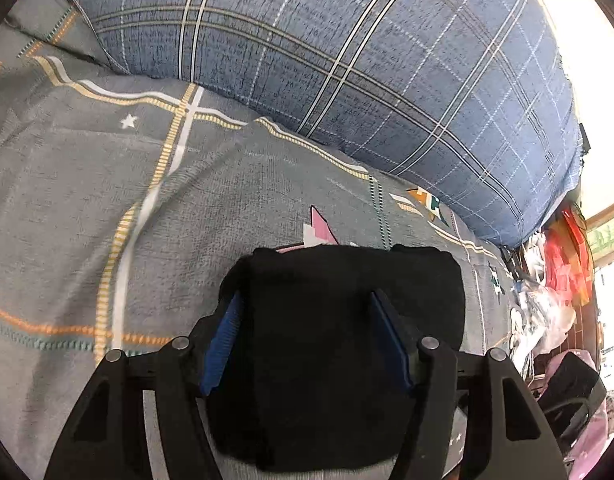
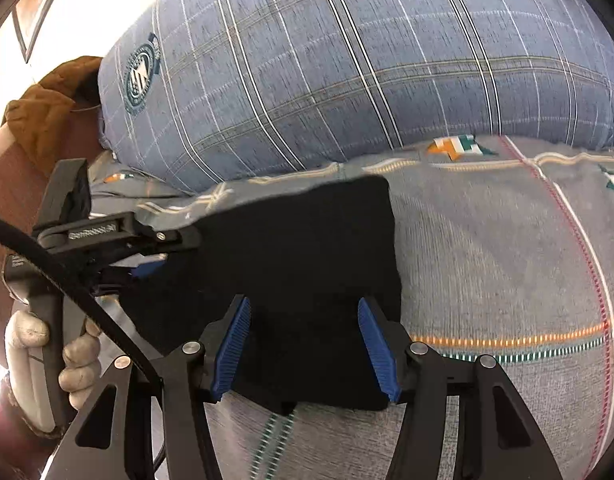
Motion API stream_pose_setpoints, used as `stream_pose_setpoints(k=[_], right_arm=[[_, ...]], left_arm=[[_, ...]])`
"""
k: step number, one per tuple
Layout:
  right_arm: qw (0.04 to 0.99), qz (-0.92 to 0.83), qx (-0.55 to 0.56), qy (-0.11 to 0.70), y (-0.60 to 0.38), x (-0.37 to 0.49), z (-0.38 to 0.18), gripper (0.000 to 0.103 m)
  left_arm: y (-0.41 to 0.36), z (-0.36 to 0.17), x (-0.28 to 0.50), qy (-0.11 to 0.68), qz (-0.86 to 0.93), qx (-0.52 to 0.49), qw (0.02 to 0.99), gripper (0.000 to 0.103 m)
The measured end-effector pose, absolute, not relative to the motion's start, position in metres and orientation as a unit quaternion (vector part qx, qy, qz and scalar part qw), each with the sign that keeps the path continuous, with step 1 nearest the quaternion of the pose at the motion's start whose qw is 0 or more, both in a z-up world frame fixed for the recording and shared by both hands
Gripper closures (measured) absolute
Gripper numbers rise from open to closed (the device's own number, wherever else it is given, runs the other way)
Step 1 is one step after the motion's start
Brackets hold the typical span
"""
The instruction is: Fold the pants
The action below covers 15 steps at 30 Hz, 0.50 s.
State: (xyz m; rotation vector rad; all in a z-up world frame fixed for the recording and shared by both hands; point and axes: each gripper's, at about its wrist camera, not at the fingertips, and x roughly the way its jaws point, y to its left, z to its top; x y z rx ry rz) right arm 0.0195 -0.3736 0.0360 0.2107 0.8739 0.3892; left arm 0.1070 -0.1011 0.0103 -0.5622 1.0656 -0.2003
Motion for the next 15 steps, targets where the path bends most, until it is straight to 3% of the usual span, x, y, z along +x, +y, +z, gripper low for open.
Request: stream_pose_setpoints(k=[12,15], right_arm=[[0.920,0.148,0.100,0.348,-0.375,-0.077,0.083,0.031],[0.926,0.137,0.082,0.342,-0.366,-0.106,0.087,0.028]], left_arm=[[-0.121,0.101,-0.035,0.388,-0.008,-0.102,0.916,0.034],[-0.126,0.123,-0.079,0.331,0.039,-0.068,0.940,0.026]])
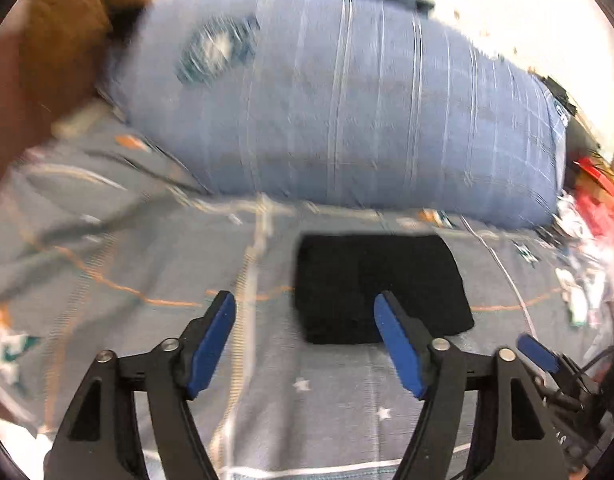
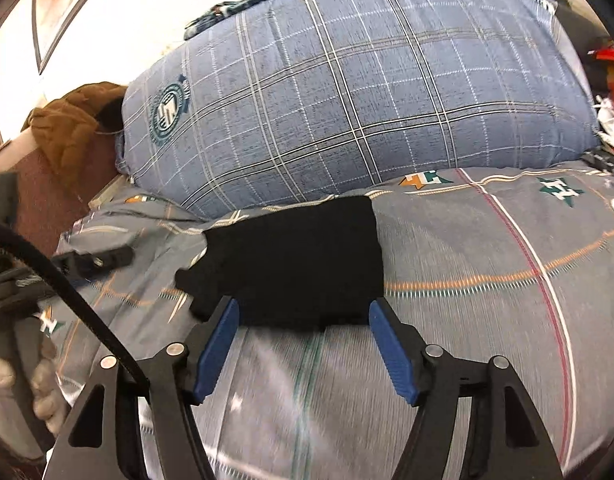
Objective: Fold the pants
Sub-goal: 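Open both grippers and pull them back from the folded pants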
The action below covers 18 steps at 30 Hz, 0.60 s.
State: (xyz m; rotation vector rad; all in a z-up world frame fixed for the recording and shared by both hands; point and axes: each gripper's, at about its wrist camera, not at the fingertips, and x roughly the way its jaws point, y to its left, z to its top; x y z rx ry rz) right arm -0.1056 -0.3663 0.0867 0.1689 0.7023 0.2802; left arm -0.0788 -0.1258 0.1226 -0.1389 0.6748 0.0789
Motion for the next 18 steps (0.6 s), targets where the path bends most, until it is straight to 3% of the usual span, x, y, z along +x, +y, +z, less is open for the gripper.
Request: stream_pose_setpoints(k=[4,11,18], right_arm=[[0.935,0.117,0.065,0.328,-0.358,-0.140,0.092,0.024],[0.936,0.111,0.063,0.329,-0.346,-0.178,0.092,0.021],[0.939,0.110,0.034,0.325,-0.331,-0.191,0.099,0.019]], left_arm=[[-0.125,0.154,-0.138,0.232,0.092,-0.070,0.966,0.000],[-0.118,0.174,-0.199,0.159,0.137,-0.102,0.972,0.000],[-0.131,0.157,-0.203,0.195,0.158,-0.045,0.967,0.000]])
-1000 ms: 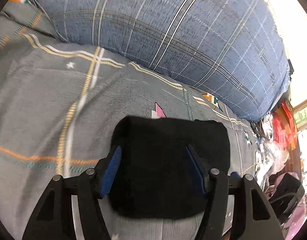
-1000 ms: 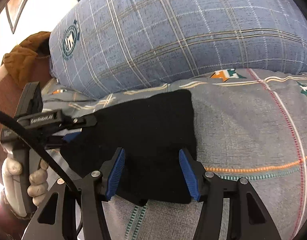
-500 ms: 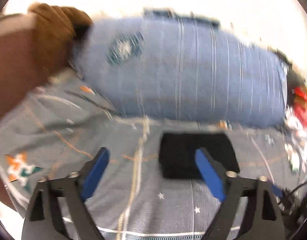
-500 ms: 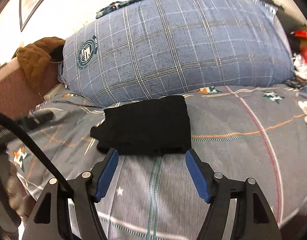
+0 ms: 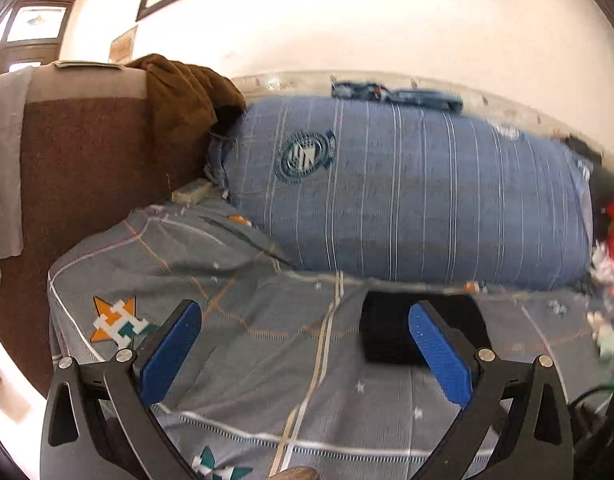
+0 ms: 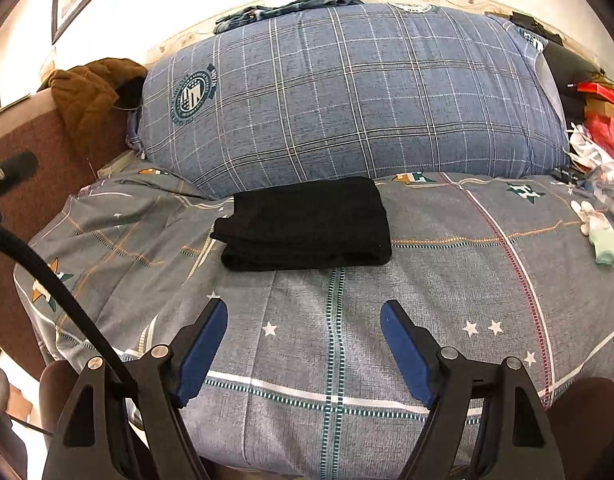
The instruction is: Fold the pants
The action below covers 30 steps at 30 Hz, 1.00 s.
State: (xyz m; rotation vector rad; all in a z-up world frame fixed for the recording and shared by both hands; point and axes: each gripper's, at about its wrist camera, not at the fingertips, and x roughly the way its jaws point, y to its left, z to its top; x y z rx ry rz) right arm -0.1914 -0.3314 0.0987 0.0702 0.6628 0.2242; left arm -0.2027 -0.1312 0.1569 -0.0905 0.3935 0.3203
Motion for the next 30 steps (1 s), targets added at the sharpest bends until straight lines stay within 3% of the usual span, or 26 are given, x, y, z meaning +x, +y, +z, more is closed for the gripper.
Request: stream_pose_setpoints(k=[8,30], right_arm=[[0.940,0.101,0.012,0.326,-0.327,-0.196,0.099,0.014],[0.925,0.099,-0.004,0.366,-0.319,-0.188,0.077,0.013]], left_arm=[[-0.145,0.125,-0.193,0.265,0.136,-0.021,0.955,0.000],[-0.156,0.098,-0.179,0.326,0.094,-0.026,0.940,0.000]])
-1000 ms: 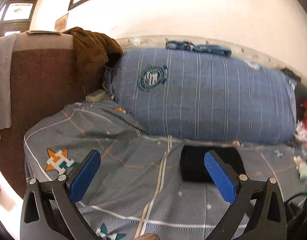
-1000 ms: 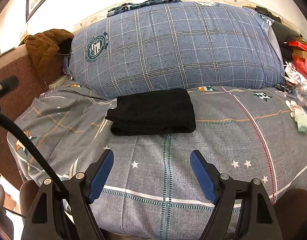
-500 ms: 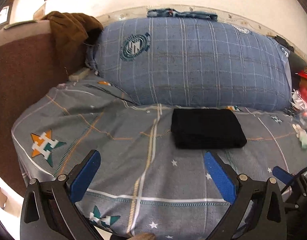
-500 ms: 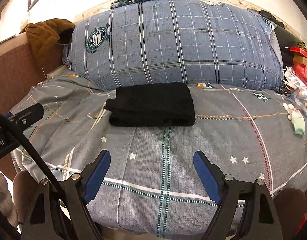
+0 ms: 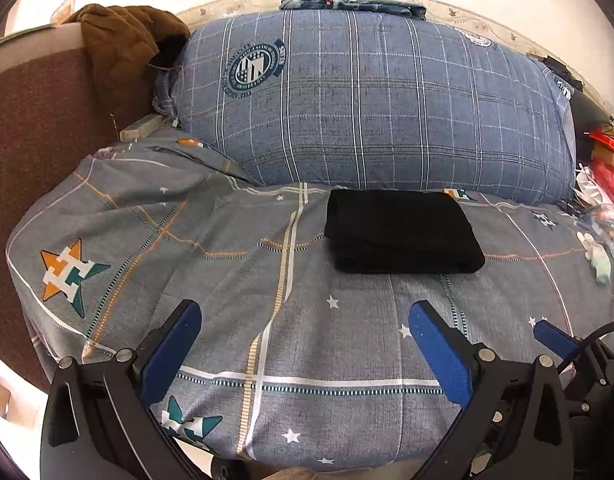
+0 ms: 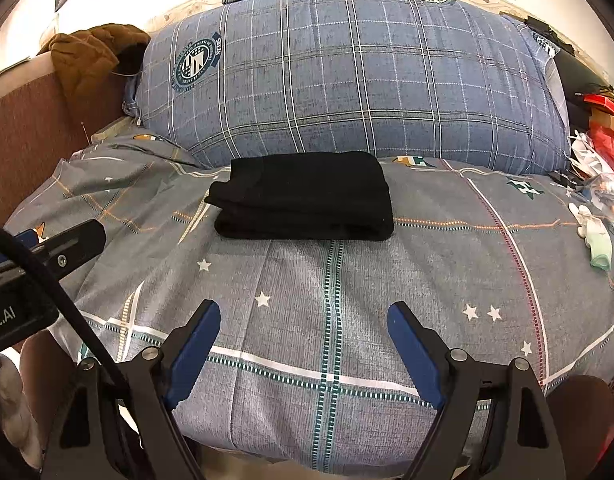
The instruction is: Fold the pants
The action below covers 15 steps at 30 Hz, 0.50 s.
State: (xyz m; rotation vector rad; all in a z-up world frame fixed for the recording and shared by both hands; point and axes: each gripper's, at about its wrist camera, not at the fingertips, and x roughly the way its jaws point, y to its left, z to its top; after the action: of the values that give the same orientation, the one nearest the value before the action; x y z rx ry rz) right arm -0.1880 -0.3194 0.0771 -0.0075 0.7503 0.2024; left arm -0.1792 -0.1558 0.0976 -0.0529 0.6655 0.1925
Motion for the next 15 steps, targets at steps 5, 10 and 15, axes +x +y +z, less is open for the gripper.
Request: stream_pose_setpoints(k=[5,10,15], right_arm=[[0.921,0.096,-0.006,0.377,-0.319,-0.185,0.071,0.013],[0.920,0.095,-0.011,0.381,-0.318,-0.184,0.068,0.013],[0.918,0.090,-0.011,0.387,-0.319,-0.180,0.065,0.013]], left_arm=[[-0.154,0.091,-0.176,0.338,0.090,-0.033,0.936,0.000],[-0.156,0.086,-0.174,0.346,0.084,-0.030,0.934,0.000],[-0.157,0.082,-0.172,0.352,0.080,-0.030,0.932,0.000]])
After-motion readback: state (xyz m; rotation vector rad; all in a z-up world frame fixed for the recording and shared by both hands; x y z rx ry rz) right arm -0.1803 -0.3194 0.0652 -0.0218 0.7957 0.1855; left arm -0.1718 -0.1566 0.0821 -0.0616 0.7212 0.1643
